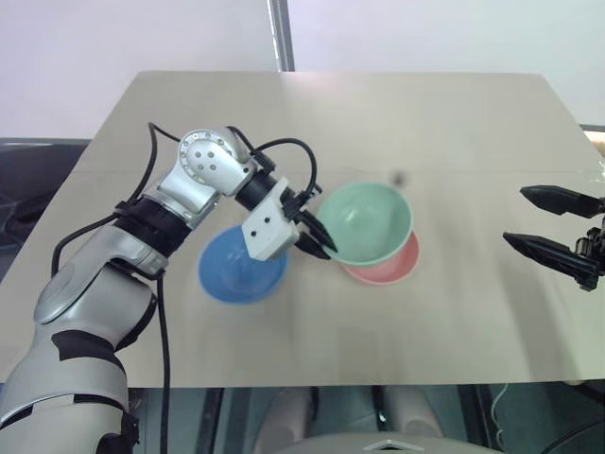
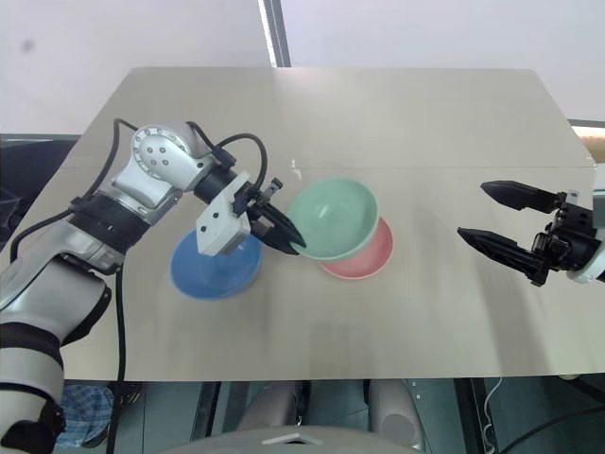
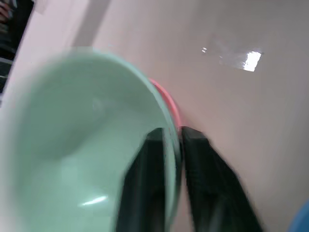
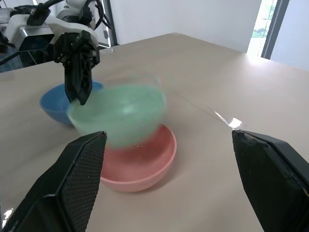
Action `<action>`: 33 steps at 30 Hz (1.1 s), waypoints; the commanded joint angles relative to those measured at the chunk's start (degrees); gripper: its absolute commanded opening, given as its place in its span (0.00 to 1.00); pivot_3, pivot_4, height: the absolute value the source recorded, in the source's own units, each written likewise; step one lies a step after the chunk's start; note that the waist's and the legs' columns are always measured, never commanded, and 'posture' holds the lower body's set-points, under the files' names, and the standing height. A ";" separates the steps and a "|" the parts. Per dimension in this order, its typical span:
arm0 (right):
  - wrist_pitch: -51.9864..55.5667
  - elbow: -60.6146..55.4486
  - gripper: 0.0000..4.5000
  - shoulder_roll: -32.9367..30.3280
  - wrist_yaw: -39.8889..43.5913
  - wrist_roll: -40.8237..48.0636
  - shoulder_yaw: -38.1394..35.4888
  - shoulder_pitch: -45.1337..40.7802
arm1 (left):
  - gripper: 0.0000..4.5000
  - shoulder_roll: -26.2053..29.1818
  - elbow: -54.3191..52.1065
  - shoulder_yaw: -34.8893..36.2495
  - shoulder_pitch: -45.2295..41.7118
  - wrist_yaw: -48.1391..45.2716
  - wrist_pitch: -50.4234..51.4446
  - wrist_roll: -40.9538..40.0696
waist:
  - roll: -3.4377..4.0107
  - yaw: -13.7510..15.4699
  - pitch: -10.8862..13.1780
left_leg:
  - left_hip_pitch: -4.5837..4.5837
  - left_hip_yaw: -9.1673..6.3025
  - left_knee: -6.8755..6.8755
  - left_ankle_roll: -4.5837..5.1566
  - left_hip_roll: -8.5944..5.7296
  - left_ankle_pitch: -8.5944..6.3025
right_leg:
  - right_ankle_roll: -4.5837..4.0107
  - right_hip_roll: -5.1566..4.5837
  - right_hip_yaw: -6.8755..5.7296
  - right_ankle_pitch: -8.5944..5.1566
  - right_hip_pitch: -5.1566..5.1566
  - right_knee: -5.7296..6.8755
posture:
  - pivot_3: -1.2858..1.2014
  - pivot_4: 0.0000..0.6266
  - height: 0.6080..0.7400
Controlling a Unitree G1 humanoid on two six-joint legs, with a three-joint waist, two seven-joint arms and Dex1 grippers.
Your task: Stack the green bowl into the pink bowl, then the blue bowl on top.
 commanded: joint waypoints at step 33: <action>1.96 -2.70 1.00 -3.80 8.10 7.93 -5.20 2.70 | 0.55 33.18 -7.83 19.53 37.33 -0.23 42.96 -13.02 | 0.26 -0.12 0.16 | 0.12 -0.02 -0.08 0.24 0.08 -0.13 | -0.01 0.05 -0.03 -0.01 0.06 0.00 | 0.52 0.24 1.00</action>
